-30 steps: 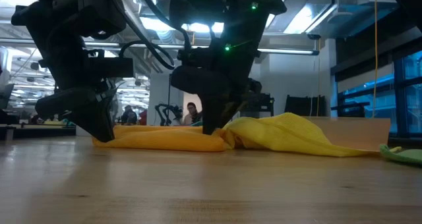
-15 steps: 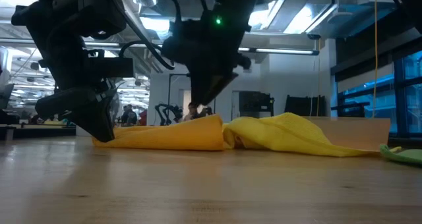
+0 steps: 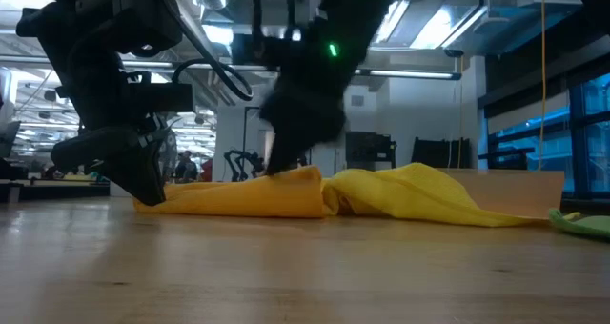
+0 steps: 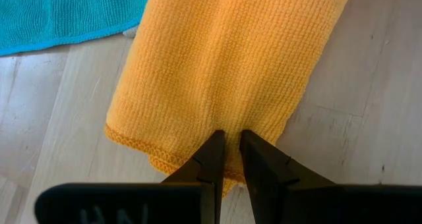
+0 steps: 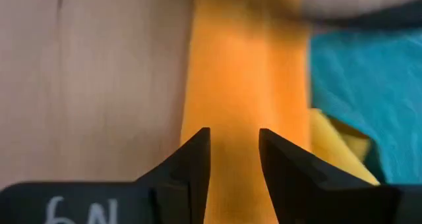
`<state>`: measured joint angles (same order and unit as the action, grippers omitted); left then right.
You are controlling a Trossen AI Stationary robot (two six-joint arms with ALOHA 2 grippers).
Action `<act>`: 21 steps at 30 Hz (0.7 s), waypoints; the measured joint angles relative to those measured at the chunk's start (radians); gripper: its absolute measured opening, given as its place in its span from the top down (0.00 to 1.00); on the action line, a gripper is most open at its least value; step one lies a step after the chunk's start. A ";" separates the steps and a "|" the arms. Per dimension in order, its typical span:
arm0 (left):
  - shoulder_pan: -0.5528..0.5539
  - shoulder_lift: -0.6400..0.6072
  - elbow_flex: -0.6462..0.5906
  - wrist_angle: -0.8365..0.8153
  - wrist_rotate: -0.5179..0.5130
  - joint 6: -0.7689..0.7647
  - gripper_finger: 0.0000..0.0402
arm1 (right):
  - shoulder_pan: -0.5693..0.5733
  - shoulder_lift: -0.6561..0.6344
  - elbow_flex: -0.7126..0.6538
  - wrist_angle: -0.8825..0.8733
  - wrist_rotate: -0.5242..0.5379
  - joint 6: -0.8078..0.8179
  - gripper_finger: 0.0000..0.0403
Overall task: Roll microfiber towels into tight, uniform cylinder then place into a basket
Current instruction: Put the orange microfiber towel into the bin
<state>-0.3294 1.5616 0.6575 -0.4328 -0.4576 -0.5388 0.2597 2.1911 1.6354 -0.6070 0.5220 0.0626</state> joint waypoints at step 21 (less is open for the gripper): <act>-0.001 0.000 0.000 0.001 -0.004 0.000 0.88 | -0.002 0.001 -0.037 0.161 -0.086 -0.017 0.68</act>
<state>-0.3302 1.5616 0.6571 -0.4320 -0.4614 -0.5385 0.2577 2.1917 1.5982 -0.4465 0.4361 0.0452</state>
